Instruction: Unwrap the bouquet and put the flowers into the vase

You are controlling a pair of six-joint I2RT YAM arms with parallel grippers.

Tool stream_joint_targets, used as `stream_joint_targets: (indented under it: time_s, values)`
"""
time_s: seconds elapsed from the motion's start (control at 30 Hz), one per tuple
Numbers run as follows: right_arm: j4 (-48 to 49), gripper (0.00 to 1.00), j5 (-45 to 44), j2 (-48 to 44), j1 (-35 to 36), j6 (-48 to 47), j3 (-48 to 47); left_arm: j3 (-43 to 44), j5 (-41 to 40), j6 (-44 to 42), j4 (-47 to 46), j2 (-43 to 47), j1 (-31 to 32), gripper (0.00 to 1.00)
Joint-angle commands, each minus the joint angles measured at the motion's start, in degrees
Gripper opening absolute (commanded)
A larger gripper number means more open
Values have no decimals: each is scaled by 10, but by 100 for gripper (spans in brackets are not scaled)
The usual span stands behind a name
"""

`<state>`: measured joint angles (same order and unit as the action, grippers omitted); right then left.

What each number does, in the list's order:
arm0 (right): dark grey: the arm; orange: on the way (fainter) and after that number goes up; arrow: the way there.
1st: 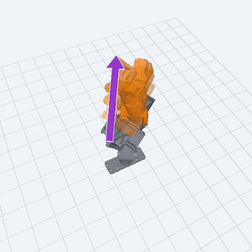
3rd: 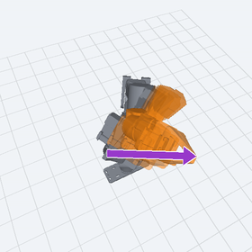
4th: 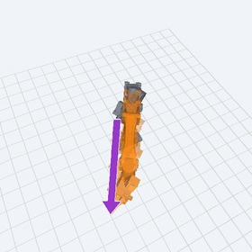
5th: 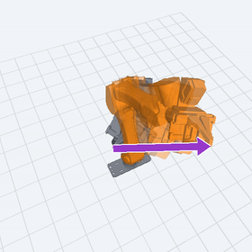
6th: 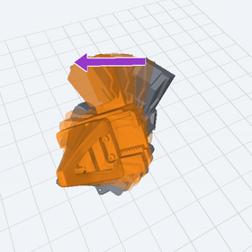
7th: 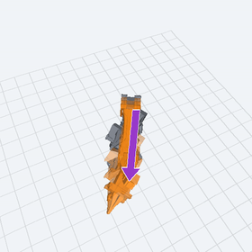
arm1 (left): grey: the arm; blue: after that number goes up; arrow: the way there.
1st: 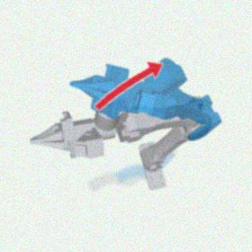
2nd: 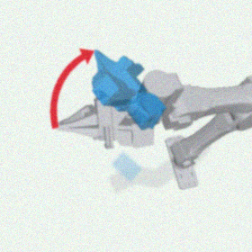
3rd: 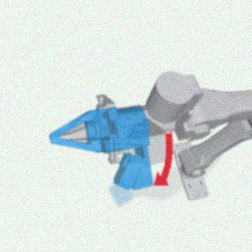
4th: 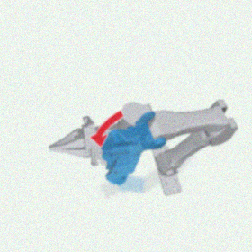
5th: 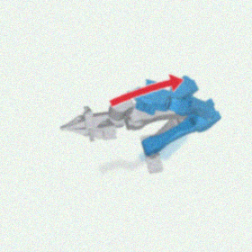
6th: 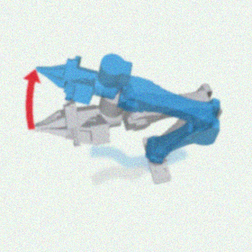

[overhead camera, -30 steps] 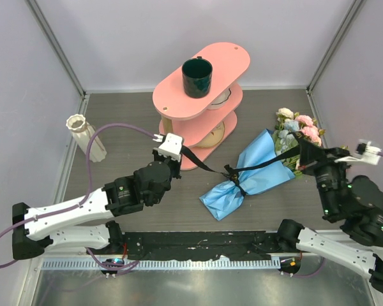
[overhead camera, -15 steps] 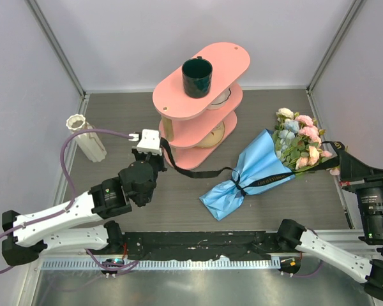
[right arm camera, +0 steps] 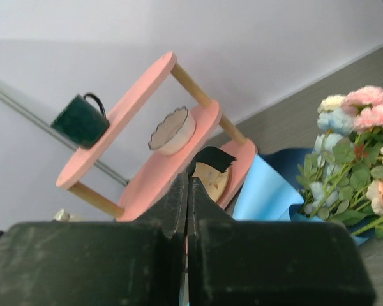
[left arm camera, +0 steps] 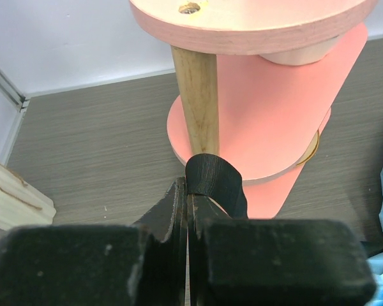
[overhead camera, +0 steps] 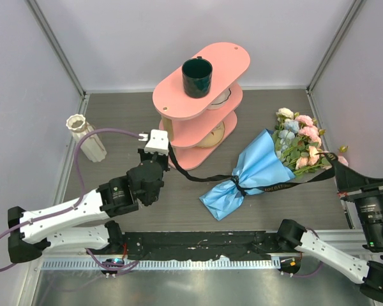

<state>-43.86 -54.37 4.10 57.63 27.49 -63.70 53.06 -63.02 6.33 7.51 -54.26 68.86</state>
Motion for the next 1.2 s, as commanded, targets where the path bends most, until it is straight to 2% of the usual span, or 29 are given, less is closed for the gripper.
stream_joint_targets:
  time_s: [0.0,0.1,0.17,0.27,0.33,0.43,0.47,0.5,0.53,0.57,0.63,0.67,0.73,0.87,0.93,1.0,1.07,1.13,1.17]
  values:
    - [-48,1,72,-14,0,69,63,18,-17,-3,-19,-13,-2,2]
    - [-27,1,137,-29,0,120,144,19,-16,-3,-19,-14,-2,5]
    - [-10,1,227,-6,-1,116,136,18,-16,-3,-20,-13,-2,8]
    - [-47,1,232,30,-1,210,126,15,-15,-3,-21,-8,-2,16]
    - [-42,1,253,35,-1,282,160,14,-14,-4,-21,-3,-2,21]
    - [34,1,351,35,-1,352,274,13,-3,-8,-24,0,-2,33]
    - [46,1,369,40,-1,368,298,13,2,-11,-22,3,-2,46]
    - [51,1,387,42,-1,382,334,11,8,-12,-21,6,-2,52]
    - [36,1,383,42,-1,410,346,10,18,-11,-21,7,-3,58]
    - [18,1,372,41,-1,433,351,7,25,-12,-21,13,-2,68]
    - [-55,1,313,30,-1,476,356,6,38,-11,-21,17,-2,74]
    - [-84,1,281,22,-1,527,351,6,49,-10,-21,20,-2,79]
    - [-161,1,196,3,-1,574,329,6,56,-8,-17,23,-2,82]
    - [-249,1,59,-24,-1,666,283,2,66,-5,-16,27,-2,88]
    - [-325,1,-5,-31,-1,750,257,2,83,-1,-14,26,-2,89]
    - [-382,2,-30,-39,-1,838,233,3,118,4,-5,21,-2,91]
    - [-424,9,-56,-39,-1,854,209,5,162,5,0,14,-2,93]
    - [-402,21,-65,-39,-1,798,197,14,236,11,14,-8,-2,93]
    - [-389,32,-68,-39,-1,773,183,20,258,16,22,-16,-2,93]
